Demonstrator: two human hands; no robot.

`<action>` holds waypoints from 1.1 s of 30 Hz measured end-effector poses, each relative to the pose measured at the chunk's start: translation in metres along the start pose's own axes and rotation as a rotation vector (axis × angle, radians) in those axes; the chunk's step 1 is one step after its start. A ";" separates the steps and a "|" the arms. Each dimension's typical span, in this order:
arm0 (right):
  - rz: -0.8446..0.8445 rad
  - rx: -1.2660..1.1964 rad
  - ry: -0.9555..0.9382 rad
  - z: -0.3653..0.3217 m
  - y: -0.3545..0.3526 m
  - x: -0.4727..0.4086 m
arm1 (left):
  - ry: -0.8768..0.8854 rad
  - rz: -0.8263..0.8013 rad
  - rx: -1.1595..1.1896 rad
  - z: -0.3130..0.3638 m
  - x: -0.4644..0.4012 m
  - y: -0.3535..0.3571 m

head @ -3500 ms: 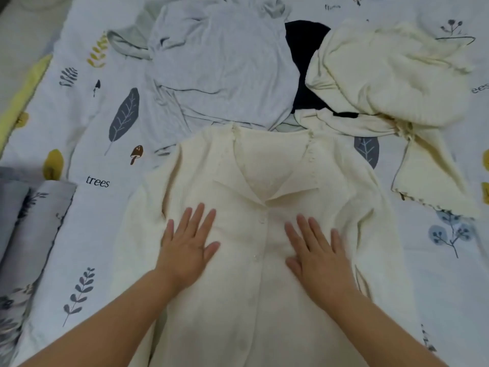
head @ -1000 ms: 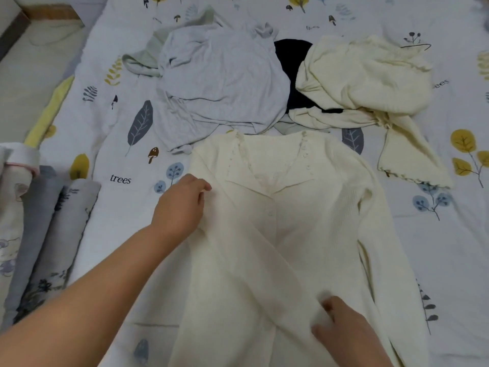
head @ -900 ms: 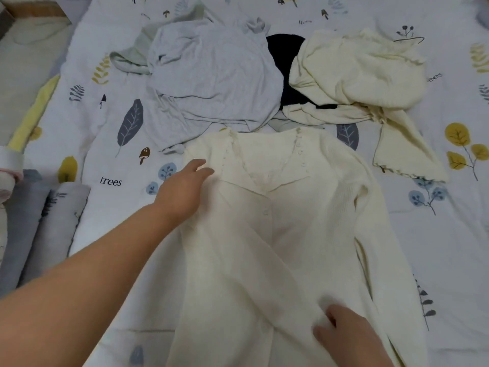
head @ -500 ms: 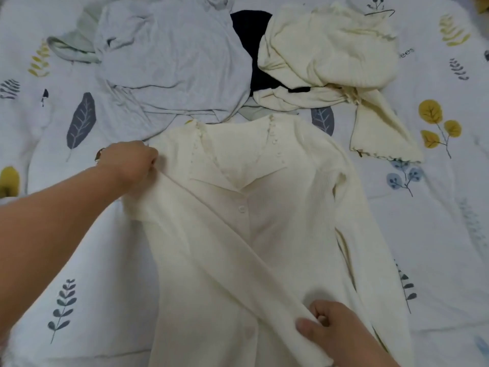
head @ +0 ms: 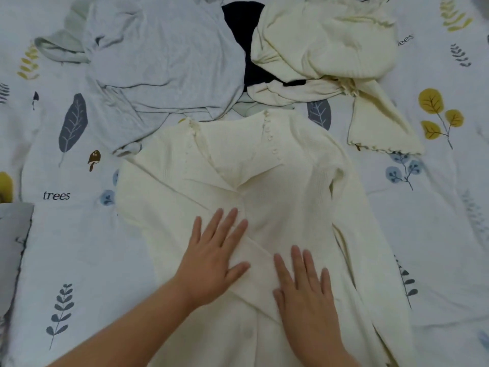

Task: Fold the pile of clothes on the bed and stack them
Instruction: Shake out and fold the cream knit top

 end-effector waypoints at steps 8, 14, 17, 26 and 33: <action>0.266 -0.234 0.113 0.048 -0.028 -0.017 | -0.157 -0.051 0.068 0.015 -0.004 0.016; -0.098 -0.468 0.719 0.133 -0.030 -0.013 | -0.247 0.034 0.251 0.060 0.000 0.011; -0.267 -0.497 0.675 0.141 -0.032 -0.015 | -0.304 0.009 0.293 0.077 -0.001 0.011; 0.044 -0.613 0.453 0.086 -0.117 0.001 | -0.392 0.243 1.092 0.119 -0.005 -0.043; -0.156 -0.729 -0.022 -0.023 -0.121 0.026 | -0.455 0.320 2.272 0.096 0.015 -0.065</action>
Point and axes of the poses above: each hand's wrist, its own x-axis away from the middle knuckle, its own y-axis out of the palm, z = x × y, the point moved 3 cm from there along -x, towards the middle knuckle, and after that the axes turned 11 degrees about y, right-handed, at the moved point
